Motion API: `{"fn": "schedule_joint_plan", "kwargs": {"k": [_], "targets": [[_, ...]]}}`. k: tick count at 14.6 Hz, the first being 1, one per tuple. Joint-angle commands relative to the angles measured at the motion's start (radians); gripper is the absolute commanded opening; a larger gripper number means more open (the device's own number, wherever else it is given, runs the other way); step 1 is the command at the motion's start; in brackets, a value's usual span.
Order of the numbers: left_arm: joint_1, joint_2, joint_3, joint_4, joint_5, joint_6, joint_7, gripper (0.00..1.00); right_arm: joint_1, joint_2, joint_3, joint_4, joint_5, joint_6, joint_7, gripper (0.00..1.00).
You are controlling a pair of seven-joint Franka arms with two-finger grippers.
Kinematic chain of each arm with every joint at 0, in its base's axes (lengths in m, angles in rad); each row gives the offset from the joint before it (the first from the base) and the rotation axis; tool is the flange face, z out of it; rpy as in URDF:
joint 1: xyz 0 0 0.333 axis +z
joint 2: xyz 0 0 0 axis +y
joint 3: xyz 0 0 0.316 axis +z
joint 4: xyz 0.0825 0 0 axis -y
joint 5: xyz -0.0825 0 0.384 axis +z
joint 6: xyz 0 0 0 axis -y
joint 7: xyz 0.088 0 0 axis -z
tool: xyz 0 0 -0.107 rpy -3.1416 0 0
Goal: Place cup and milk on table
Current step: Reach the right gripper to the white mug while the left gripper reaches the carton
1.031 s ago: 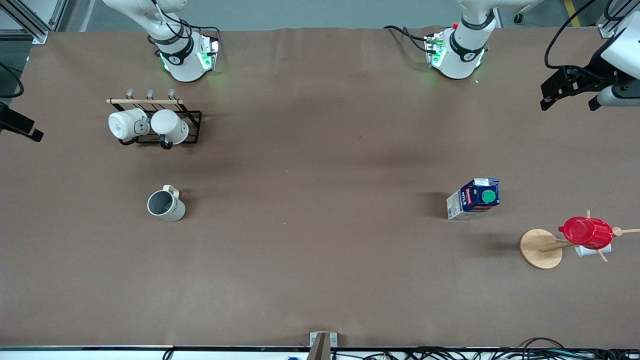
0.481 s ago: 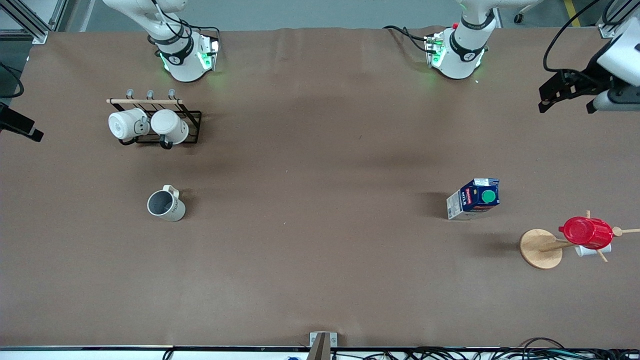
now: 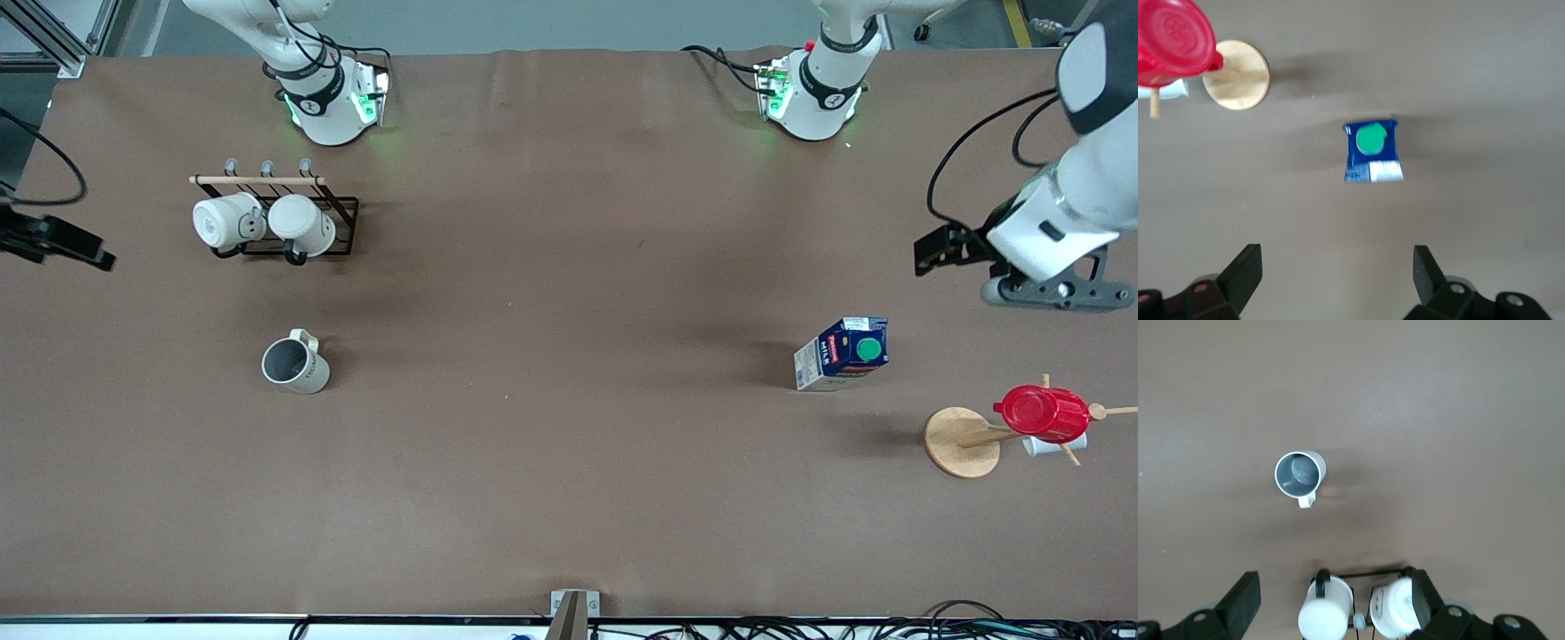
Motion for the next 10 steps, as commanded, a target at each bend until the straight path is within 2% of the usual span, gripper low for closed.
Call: {"fn": "schedule_joint_plan", "kwargs": {"k": [1,4,5,10], "targets": [[0.002,-0.013,0.0,-0.091,-0.005,0.1,-0.08,1.0,0.024,-0.031,0.003,-0.137,0.009,0.075,-0.014,1.0],[0.0,0.013,-0.002,-0.185,-0.003,0.244,-0.156,1.0,0.038,-0.031,0.004,-0.321,0.004,0.29,-0.026,1.0],[0.002,0.028,-0.002,-0.2,-0.003,0.271,-0.156,1.0,0.037,-0.027,0.004,-0.35,0.004,0.314,-0.029,1.0],[-0.004,0.108,-0.004,-0.211,-0.005,0.329,-0.157,1.0,0.079,0.145,0.006,-0.388,0.014,0.57,-0.031,1.0]]}}
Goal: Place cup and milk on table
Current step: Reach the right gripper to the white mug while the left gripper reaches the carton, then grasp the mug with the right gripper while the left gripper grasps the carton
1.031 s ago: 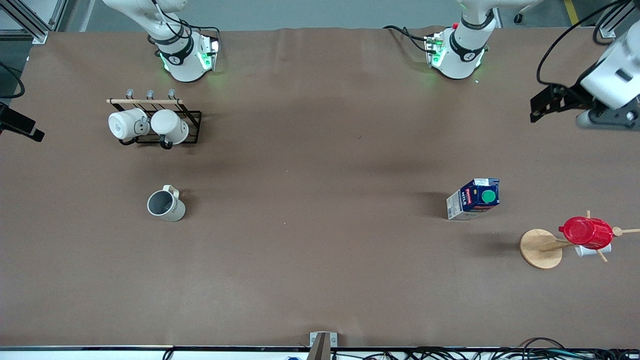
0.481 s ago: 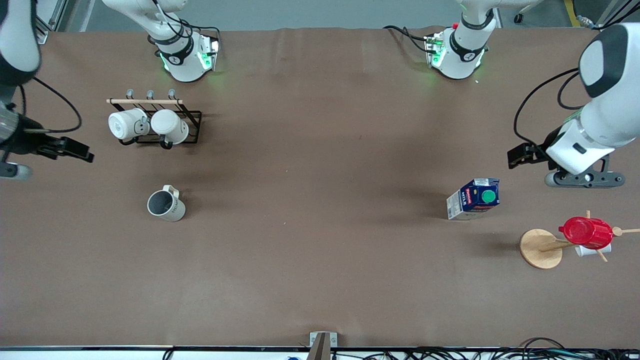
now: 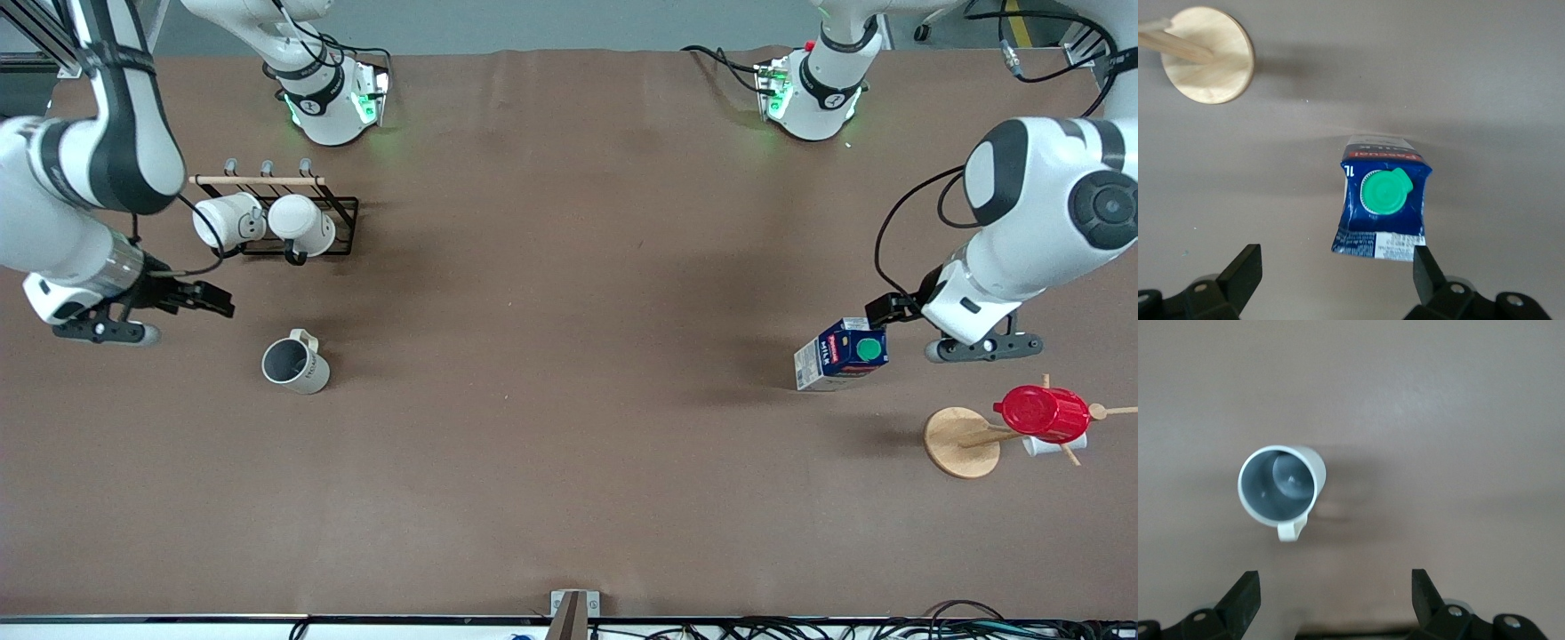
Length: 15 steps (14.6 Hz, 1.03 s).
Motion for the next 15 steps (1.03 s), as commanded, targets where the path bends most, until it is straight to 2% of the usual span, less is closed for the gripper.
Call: {"fn": "schedule_joint_plan", "kwargs": {"k": [1,4,9,10,12,15], "targets": [[-0.008,0.043,-0.003,0.002,-0.008,0.036,-0.013,1.0,0.043,0.097,0.002,-0.013,0.014,0.14,-0.01,1.0],[-0.012,0.08,-0.009,0.016,-0.017,0.048,-0.015,1.0,0.058,0.169,0.0,-0.056,0.012,0.297,-0.013,1.0],[-0.015,0.08,-0.012,0.037,-0.017,0.042,-0.012,1.0,0.055,0.235,0.0,-0.064,0.012,0.378,-0.032,1.0],[-0.015,0.08,-0.012,0.046,-0.017,0.039,-0.007,1.0,0.057,0.238,0.0,-0.064,0.012,0.38,-0.032,0.96],[-0.015,0.08,-0.012,0.059,-0.017,0.038,-0.002,1.0,0.058,0.243,0.002,-0.064,0.012,0.381,-0.03,0.7],[-0.018,0.086,-0.021,0.059,-0.018,0.041,-0.012,1.0,0.06,0.257,0.002,-0.062,0.014,0.393,-0.026,0.25]]}}
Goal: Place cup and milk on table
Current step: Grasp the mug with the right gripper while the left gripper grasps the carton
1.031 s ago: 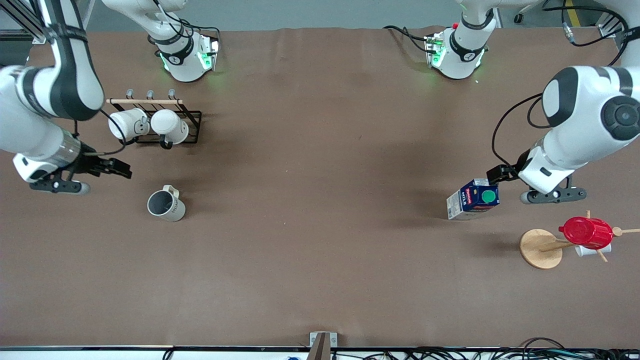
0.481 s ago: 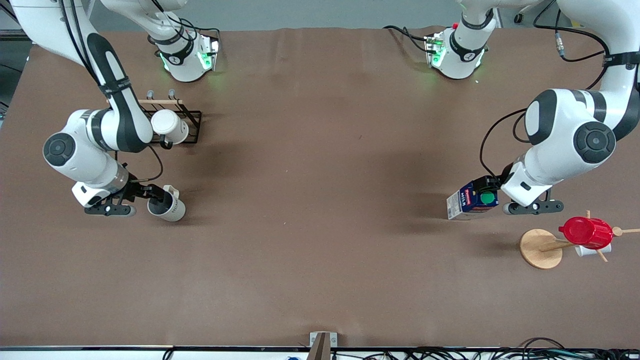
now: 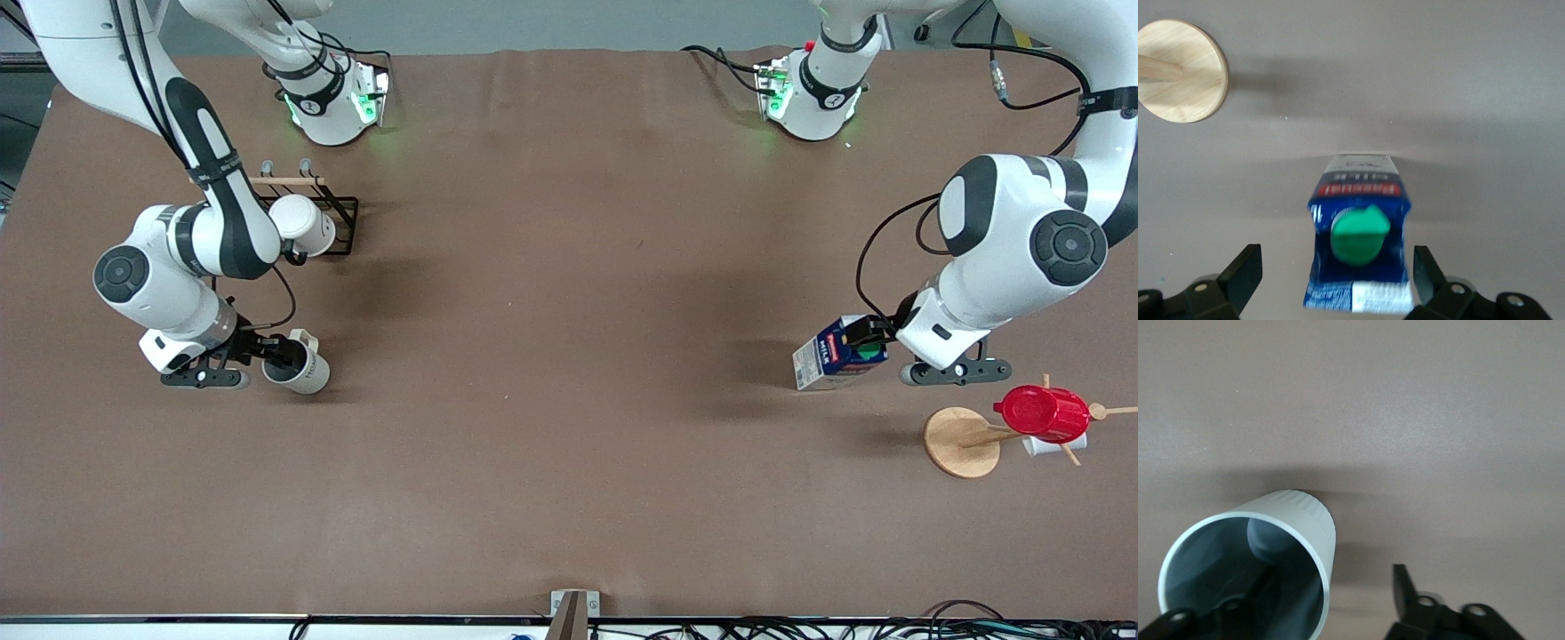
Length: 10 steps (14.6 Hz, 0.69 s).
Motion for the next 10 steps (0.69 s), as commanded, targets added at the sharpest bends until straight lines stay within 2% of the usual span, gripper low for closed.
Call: {"fn": "schedule_joint_plan", "kwargs": {"k": [1,2,3,6,8,10], "targets": [[-0.003,0.023,-0.008,0.015,-0.019,0.001,-0.008,1.0,0.002,0.002,0.001,-0.014,0.016,0.033,-0.003,0.1],[-0.002,0.033,-0.008,0.015,-0.053,0.003,-0.008,1.0,0.004,0.004,0.002,-0.013,0.035,0.03,0.008,0.0],[0.001,0.046,-0.008,0.015,-0.089,0.004,-0.003,1.0,0.011,0.002,0.001,-0.007,0.05,0.018,0.008,0.0],[0.01,0.057,-0.004,0.015,-0.091,0.013,0.012,1.0,0.019,-0.004,0.001,0.008,0.052,-0.021,0.026,0.0],[0.006,0.072,-0.004,0.015,-0.088,0.029,0.014,1.0,0.049,-0.041,0.001,0.048,0.052,-0.144,0.046,0.0],[0.007,0.076,-0.004,0.015,-0.088,0.029,0.014,0.92,0.118,-0.108,-0.001,0.082,0.05,-0.259,0.13,0.0]]}}
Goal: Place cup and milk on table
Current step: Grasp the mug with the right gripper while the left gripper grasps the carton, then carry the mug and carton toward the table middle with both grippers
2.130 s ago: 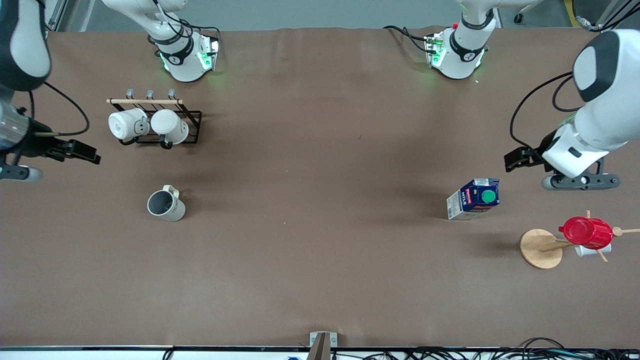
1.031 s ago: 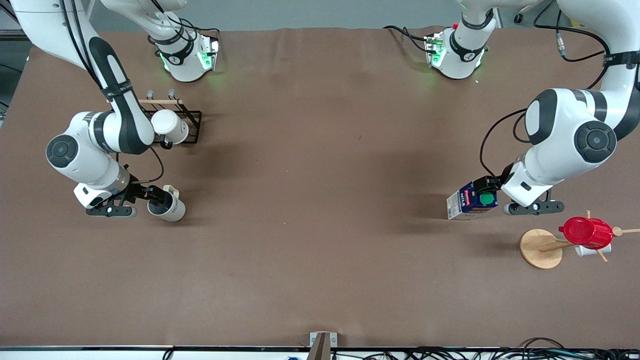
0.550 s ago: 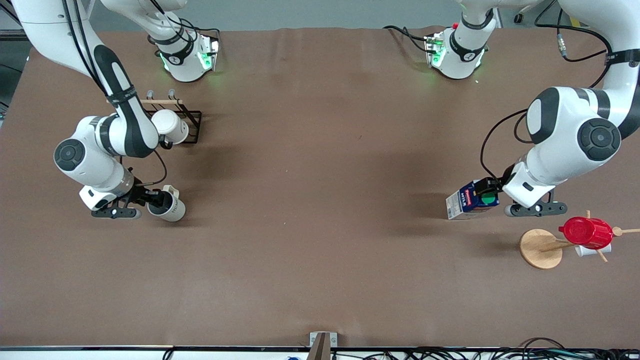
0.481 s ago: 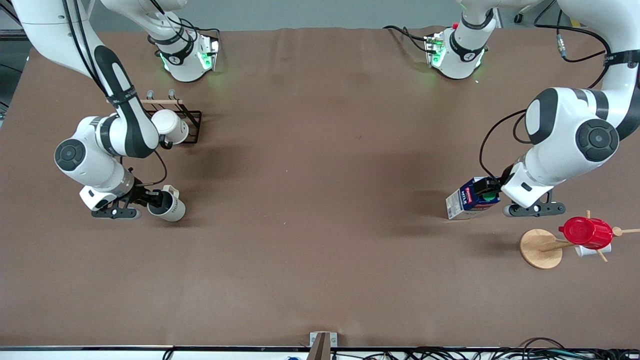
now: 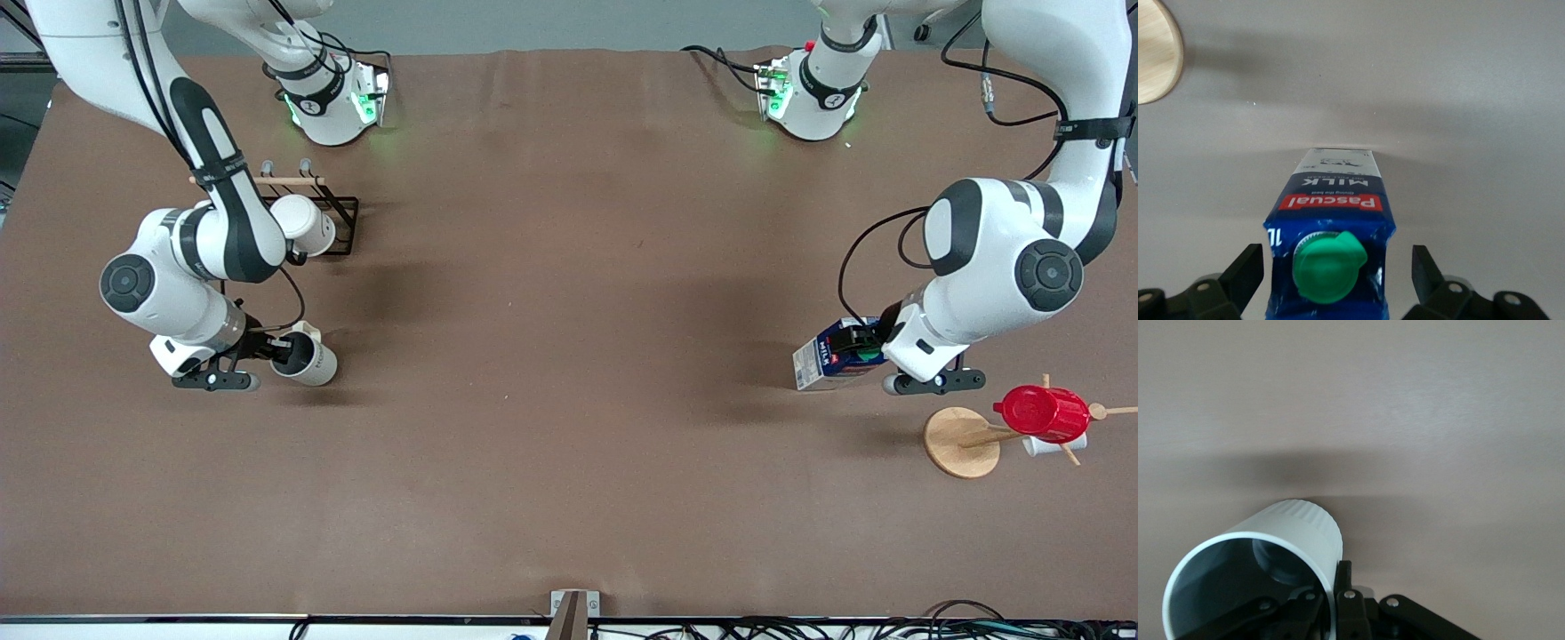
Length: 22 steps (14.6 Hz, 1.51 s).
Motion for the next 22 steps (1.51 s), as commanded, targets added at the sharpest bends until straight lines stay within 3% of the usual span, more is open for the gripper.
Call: {"fn": "schedule_joint_plan", "kwargs": {"k": [1,4,6,9,13,17,19,22], "targets": [[0.002,0.011,0.002,0.015,-0.012,0.006,0.014,0.82,0.117,-0.116,-0.006,0.018,0.019,-0.108,0.117,0.0],[-0.003,0.016,0.002,0.015,0.011,0.003,0.01,0.51,0.279,-0.119,-0.006,0.045,0.012,-0.109,0.307,0.0],[-0.004,0.015,0.002,0.018,0.024,-0.002,0.009,0.43,0.375,-0.114,-0.006,0.084,0.009,-0.109,0.422,0.0],[-0.009,0.005,-0.001,0.05,0.025,-0.01,0.007,0.43,0.508,-0.038,-0.006,0.153,0.007,-0.099,0.584,0.0],[-0.027,0.002,-0.047,0.153,0.024,-0.148,-0.008,0.44,0.617,0.082,-0.011,0.248,-0.007,-0.096,0.77,0.0],[-0.032,0.004,-0.146,0.178,0.024,-0.171,-0.034,0.44,0.642,0.192,-0.009,0.321,-0.122,-0.08,0.943,0.0],[-0.064,0.008,-0.187,0.182,0.025,-0.169,-0.121,0.44,0.64,0.212,-0.008,0.335,-0.122,-0.064,0.956,0.0],[-0.144,0.022,-0.188,0.216,0.024,-0.169,-0.222,0.45,0.642,0.226,-0.006,0.337,-0.116,-0.053,0.956,0.02]]}}
